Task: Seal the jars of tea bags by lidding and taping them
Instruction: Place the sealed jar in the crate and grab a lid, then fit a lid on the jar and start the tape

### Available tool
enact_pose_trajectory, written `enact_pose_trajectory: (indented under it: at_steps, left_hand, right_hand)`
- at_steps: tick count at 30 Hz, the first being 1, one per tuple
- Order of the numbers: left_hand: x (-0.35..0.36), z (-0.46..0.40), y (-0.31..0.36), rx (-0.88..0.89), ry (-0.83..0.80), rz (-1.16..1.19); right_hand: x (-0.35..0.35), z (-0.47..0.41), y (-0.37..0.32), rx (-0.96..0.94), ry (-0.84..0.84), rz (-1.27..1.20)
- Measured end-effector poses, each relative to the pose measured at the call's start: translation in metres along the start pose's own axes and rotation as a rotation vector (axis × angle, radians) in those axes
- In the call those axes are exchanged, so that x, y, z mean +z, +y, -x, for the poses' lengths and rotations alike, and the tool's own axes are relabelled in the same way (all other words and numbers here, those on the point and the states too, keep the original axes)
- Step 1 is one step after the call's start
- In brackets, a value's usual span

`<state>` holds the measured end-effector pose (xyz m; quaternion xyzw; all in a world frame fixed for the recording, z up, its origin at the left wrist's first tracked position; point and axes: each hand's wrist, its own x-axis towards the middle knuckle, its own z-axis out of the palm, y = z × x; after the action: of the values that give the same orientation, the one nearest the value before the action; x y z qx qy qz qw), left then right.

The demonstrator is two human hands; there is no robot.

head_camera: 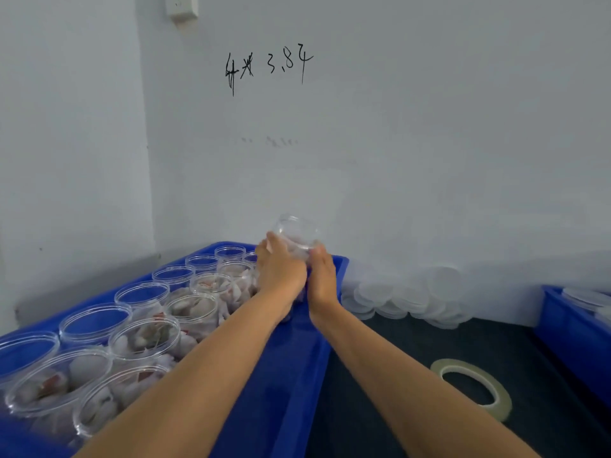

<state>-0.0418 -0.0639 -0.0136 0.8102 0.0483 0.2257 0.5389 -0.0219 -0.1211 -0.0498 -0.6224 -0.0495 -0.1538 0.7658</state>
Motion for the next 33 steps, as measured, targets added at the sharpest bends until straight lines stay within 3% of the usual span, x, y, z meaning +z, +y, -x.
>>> enact_pose_trajectory:
  at_steps: [2,4,9,15,20,25,33]
  left_hand:
    - [0.009,0.018,0.028,0.112,0.006,0.02]
    - [0.02,0.039,0.05,0.115,-0.037,0.057]
    - [0.058,0.089,0.072,0.036,-0.192,0.148]
    - [0.109,0.144,0.029,0.031,-0.309,0.186]
    - [0.132,0.162,-0.017,0.078,-0.346,0.14]
    - [0.145,0.163,-0.052,0.152,-0.369,0.098]
    - [0.16,0.14,-0.081,0.112,-0.364,0.132]
  right_hand:
    - [-0.017,0.009,-0.02,-0.168,0.048,-0.017]
    - [-0.036,0.018,-0.043,-0.261,0.119,-0.071]
    - [-0.105,0.05,-0.059,-0.227,0.22,-0.004]
    - [-0.167,0.08,-0.032,-0.133,0.312,0.1]
    - [-0.193,0.093,0.004,-0.062,0.342,0.042]
    - [-0.204,0.091,0.042,-0.06,0.35,0.069]
    - [-0.197,0.089,0.056,-0.12,0.351,0.047]
